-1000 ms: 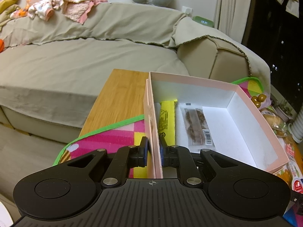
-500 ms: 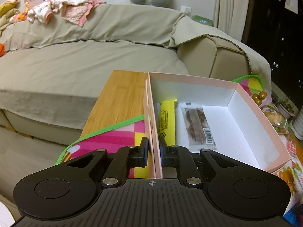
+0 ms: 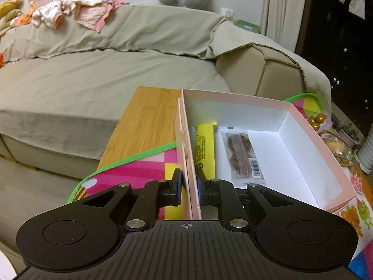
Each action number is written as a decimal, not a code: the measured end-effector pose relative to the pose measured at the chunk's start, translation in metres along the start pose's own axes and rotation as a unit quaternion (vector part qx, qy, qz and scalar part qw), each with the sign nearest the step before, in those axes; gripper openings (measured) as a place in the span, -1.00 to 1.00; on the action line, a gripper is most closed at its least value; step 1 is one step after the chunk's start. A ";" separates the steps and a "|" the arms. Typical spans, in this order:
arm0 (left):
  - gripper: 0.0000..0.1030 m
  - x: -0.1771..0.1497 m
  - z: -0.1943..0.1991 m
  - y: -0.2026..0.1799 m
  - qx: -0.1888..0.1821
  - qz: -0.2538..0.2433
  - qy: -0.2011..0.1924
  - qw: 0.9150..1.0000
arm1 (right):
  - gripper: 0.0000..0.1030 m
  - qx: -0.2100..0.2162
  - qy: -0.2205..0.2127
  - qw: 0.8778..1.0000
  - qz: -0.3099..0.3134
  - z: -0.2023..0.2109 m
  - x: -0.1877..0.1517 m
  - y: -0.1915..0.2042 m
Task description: Organize objects
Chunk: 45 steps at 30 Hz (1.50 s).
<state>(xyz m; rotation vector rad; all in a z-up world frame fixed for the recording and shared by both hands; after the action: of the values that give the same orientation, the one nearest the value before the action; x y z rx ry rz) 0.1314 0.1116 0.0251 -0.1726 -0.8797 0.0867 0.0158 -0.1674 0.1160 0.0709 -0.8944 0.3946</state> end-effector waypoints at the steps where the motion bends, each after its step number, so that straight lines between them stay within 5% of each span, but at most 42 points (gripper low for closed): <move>1: -0.72 0.000 0.000 0.000 0.000 0.000 0.000 1.000 | 0.19 0.004 -0.001 1.000 -0.002 0.001 0.003 0.000; 5: -0.72 0.000 0.000 0.000 0.000 0.001 0.000 1.000 | 0.19 0.045 -0.009 0.999 -0.027 0.006 0.018 0.001; 15: -0.71 0.002 -0.001 0.001 -0.004 0.003 0.002 1.000 | 0.20 0.089 -0.109 0.990 -0.025 -0.009 0.103 0.034; 19: -0.71 0.002 -0.001 0.001 -0.005 0.000 0.003 1.000 | 0.50 0.103 -0.100 0.988 -0.049 -0.045 0.127 0.041; 23: -0.71 0.001 -0.001 0.001 -0.004 -0.003 0.002 1.000 | 0.50 0.114 -0.076 0.989 -0.064 -0.061 0.109 0.035; 35: -0.71 0.001 -0.001 0.000 -0.003 0.000 0.001 1.000 | 0.57 -0.024 -0.003 0.999 -0.049 -0.069 0.007 -0.024; 45: -0.71 -0.002 -0.002 0.001 -0.001 -0.006 0.005 1.000 | 0.57 -0.050 0.016 0.991 -0.126 -0.085 -0.001 -0.074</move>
<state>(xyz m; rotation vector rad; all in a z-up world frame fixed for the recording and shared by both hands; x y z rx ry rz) 0.1319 0.1120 0.0226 -0.1691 -0.8712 0.0746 0.1054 -0.2171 0.0693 0.0840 -0.8607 0.1159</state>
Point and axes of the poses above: each gripper's, at about its wrist camera, not at the fingertips, and z roughly against the way its jaws point, y to its left, x to its top, the point moved 2 cm from there along -z, roughly the way its jaws point, and after that the axes turned 5 degrees about -x, right-handed, at the moved point
